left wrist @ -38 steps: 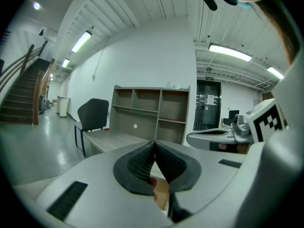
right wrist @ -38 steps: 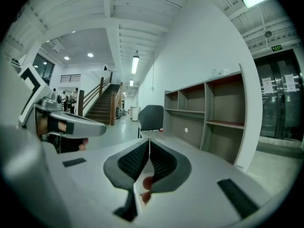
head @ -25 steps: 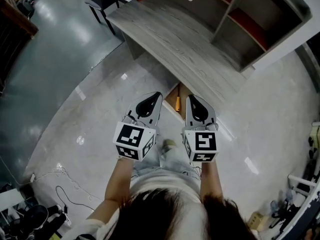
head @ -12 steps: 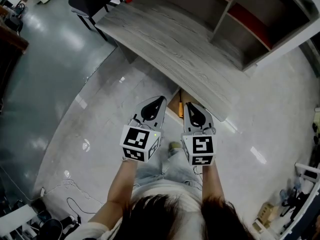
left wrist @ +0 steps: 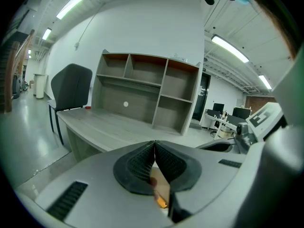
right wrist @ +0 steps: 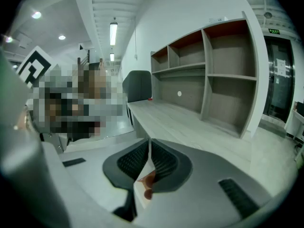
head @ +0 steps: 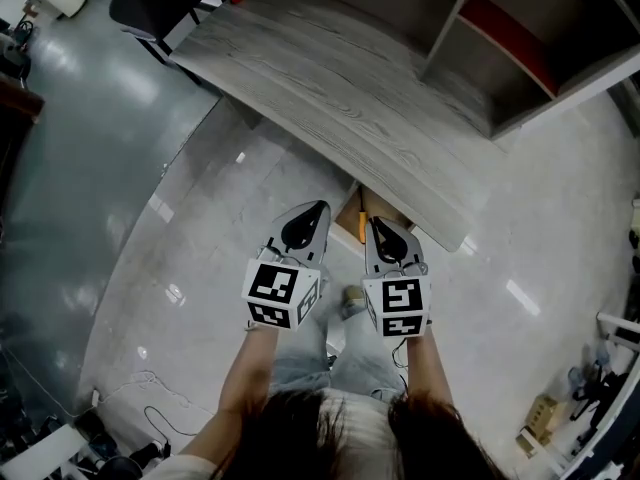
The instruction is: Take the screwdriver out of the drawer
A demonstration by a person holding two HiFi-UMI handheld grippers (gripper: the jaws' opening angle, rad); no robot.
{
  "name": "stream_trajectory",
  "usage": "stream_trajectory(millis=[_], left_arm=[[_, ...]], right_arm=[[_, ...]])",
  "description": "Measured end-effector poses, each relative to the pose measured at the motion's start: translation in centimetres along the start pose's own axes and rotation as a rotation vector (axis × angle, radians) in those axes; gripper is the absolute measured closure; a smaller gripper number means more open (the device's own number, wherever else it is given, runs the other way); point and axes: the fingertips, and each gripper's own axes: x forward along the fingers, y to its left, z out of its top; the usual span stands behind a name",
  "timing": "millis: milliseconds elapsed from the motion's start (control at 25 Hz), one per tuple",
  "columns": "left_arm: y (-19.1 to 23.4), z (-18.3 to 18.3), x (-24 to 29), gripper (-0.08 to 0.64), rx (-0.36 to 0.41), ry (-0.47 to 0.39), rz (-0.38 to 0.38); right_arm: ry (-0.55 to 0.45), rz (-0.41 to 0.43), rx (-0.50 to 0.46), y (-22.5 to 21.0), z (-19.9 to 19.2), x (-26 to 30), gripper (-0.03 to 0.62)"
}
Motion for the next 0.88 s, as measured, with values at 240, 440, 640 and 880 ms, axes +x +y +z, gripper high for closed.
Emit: stream_trajectory(millis=[240,440,640,880], left_arm=[[1.2,-2.5,2.1,0.543,-0.012,0.039,-0.019],[1.7,-4.5,3.6,0.543,-0.021,0.069,-0.036],[2.3,-6.4,5.1,0.543,-0.025,0.093,-0.055],[3.1,-8.8,6.8,0.543,-0.033,0.123,-0.074]], right_arm=[[0.046,-0.002,0.007,-0.1,-2.1,2.5,0.562],[0.083,-0.006,0.02,-0.6,-4.1,4.3,0.561],[0.117,-0.02,0.033,-1.2,-6.0,6.1,0.561],[0.165,-0.034,0.054,-1.6,-8.8,8.4,0.561]])
